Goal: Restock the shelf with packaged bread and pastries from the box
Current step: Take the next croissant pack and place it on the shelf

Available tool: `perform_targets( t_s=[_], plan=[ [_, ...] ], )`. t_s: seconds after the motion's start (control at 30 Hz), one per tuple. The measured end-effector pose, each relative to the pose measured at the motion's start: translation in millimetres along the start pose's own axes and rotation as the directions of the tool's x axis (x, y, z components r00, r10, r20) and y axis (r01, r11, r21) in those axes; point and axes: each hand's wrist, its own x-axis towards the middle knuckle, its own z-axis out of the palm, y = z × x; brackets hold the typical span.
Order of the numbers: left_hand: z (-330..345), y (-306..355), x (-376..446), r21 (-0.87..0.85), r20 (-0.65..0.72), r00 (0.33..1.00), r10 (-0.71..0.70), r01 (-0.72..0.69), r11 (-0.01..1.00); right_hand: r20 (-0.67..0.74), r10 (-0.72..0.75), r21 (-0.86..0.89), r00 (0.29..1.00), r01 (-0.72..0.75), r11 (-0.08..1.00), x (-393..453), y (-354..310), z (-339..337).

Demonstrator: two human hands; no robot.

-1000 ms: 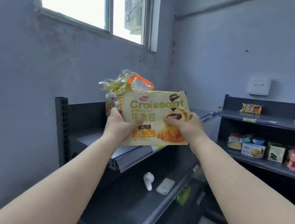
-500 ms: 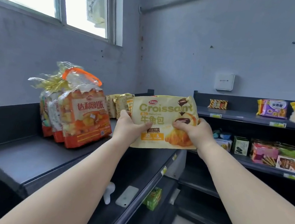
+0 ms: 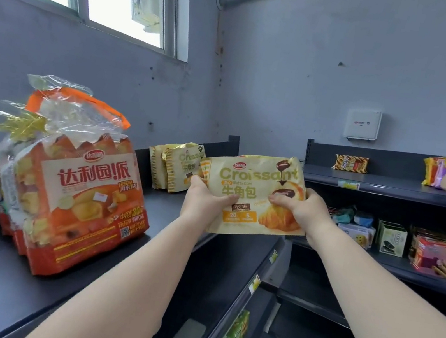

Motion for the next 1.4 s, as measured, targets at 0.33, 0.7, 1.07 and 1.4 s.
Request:
perform_targets(
  t_s=[0.33, 0.7, 1.07, 1.4],
  plan=[
    [4, -41, 126, 0.023, -0.095, 0.99, -0.104, 0.107, 0.994, 0.129, 0.006, 0.009, 0.992, -0.008, 1.0, 134, 33, 62],
    [10, -77, 215, 0.185, -0.328, 0.937, -0.121, 0.19, 0.964, 0.513, 0.035, -0.044, 0.858, -0.015, 0.999, 282, 62, 122],
    [-2, -89, 233, 0.341, -0.45, 0.884, -0.13, 0.305, 0.889, 0.752, -0.022, -0.072, 0.658, 0.114, 0.991, 345, 76, 182],
    [20, -75, 229, 0.417, -0.463, 0.874, -0.149, 0.363, 0.833, 0.676, -0.07, -0.104, 0.734, 0.19, 0.976, 358, 78, 180]
  ],
)
